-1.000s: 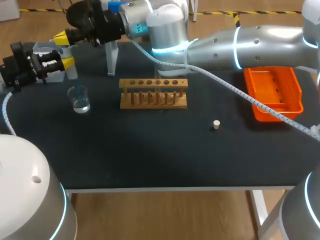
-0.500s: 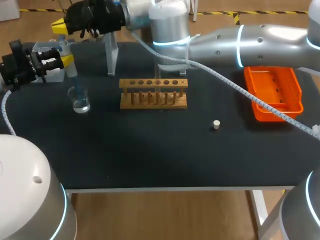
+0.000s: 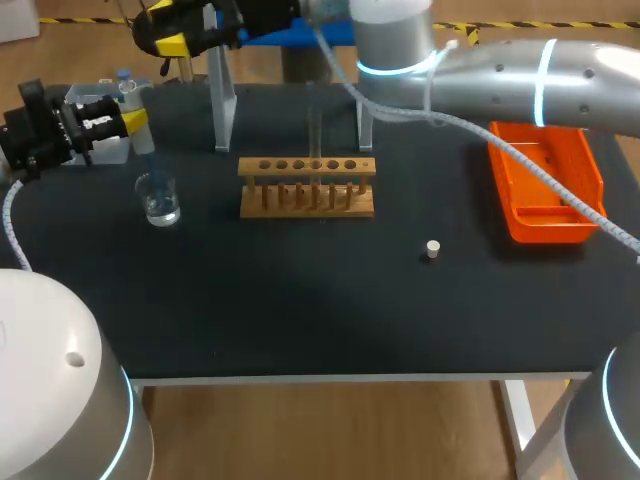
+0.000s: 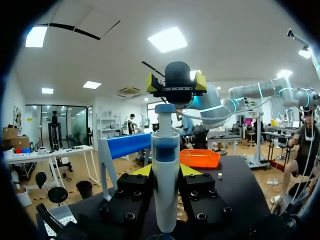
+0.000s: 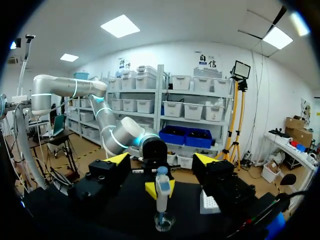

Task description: Invert the test tube, pick up the pipette, mount the tip to pipette, aspirate from beaker and dispense into the tube, eject the tip, return the pipette, and cap with the stopper.

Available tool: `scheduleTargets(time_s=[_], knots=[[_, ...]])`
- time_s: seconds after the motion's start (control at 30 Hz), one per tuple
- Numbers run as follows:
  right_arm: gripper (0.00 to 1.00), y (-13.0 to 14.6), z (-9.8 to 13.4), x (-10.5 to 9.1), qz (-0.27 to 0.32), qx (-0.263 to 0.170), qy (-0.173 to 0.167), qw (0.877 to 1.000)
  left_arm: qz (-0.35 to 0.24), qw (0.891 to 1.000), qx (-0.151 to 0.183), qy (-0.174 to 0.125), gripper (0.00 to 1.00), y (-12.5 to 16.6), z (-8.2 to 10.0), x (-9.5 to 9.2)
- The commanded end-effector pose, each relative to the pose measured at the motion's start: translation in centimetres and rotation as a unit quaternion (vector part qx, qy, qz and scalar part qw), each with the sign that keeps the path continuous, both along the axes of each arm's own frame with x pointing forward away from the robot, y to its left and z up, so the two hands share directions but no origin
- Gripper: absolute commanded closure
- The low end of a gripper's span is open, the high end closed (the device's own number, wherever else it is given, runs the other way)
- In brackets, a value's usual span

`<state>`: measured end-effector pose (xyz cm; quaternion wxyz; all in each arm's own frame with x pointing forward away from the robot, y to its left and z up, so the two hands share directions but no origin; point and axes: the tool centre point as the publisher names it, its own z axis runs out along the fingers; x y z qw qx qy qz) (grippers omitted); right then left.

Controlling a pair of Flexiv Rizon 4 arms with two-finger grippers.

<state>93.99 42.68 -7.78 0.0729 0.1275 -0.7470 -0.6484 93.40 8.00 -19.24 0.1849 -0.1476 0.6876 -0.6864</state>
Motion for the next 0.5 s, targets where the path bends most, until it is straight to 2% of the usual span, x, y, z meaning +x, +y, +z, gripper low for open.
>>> scheduleTargets(time_s=[0.03, 0.27, 0.5], knots=[[0.0, -6.2, 0.3, -0.5, -0.02, -0.027, -0.012, 0.999, -0.002, 1.0, -0.001, 0.0, 1.0, 0.1, 0.0, 0.0], [0.0, -11.9, -1.0, 0.2, -0.042, -0.049, -0.017, 0.998, -0.002, 1.0, -0.001, 0.0, 1.0, 0.1, 0.0, 0.0], [0.0, -16.3, -3.6, 1.2, -0.082, -0.065, -0.01, 0.995, -0.002, 1.0, -0.001, 0.0, 1.0, 0.1, 0.0, 0.0]])
